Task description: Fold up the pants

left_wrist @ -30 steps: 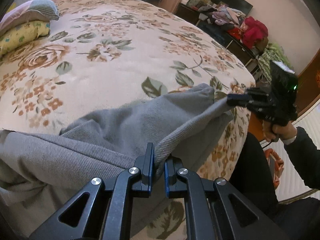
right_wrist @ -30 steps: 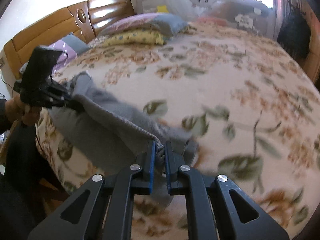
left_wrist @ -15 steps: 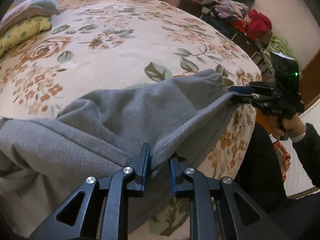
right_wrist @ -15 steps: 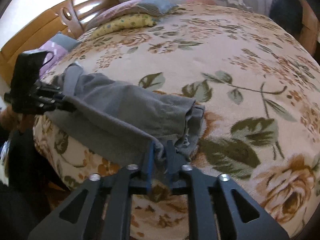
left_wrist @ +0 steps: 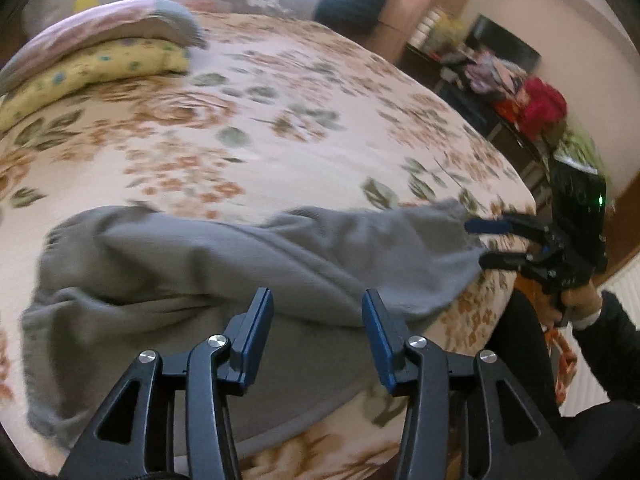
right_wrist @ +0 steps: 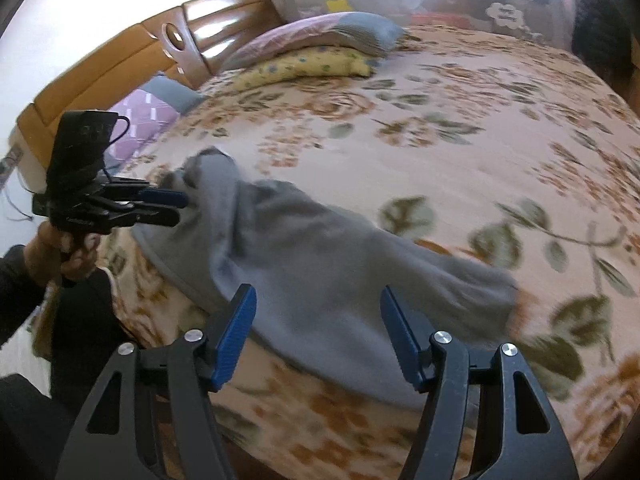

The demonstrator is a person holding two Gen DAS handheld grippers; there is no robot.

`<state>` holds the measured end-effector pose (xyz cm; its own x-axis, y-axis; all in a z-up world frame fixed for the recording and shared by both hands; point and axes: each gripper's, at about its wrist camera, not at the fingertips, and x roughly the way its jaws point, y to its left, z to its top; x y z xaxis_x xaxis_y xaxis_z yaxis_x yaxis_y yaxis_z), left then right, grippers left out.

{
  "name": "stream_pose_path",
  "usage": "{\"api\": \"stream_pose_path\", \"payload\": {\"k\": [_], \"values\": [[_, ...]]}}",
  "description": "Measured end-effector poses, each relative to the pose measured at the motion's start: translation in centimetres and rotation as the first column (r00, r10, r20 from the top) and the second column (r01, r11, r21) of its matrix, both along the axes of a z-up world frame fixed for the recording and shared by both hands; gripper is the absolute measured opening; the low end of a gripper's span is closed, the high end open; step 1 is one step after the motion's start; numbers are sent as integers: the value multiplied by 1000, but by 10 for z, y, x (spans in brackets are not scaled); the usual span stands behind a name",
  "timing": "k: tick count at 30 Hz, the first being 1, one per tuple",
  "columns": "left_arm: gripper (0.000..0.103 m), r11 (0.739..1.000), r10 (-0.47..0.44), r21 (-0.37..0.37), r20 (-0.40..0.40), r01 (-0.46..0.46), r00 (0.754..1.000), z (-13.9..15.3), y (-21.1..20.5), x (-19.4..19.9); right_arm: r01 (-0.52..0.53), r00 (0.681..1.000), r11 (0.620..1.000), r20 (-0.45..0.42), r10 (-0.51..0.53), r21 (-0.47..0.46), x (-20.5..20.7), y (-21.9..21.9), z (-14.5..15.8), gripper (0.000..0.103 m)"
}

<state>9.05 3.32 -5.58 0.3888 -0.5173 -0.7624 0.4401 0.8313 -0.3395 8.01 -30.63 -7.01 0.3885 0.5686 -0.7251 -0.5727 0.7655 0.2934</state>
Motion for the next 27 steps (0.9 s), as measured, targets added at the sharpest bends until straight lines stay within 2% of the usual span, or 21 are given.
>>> {"api": "stream_pose_path", "payload": {"k": [4,11,17,27], "values": [[48,994,105,-14,-7,-105,994,3,47,8,-37,999,998,-16,38,42,9,31,-1,66],[50,978,203,-34,-25,-204,979,1,94,21,-90,995,992,-38,93,84,26,77,-3,66],[54,974,225,-33,-36,-226,974,-2,113,38,-135,989,987,-39,139,88,38,109,0,66],[59,980,198,2,-69,-199,978,-16,132,72,-186,978,977,-80,195,99,59,147,-8,66]]}}
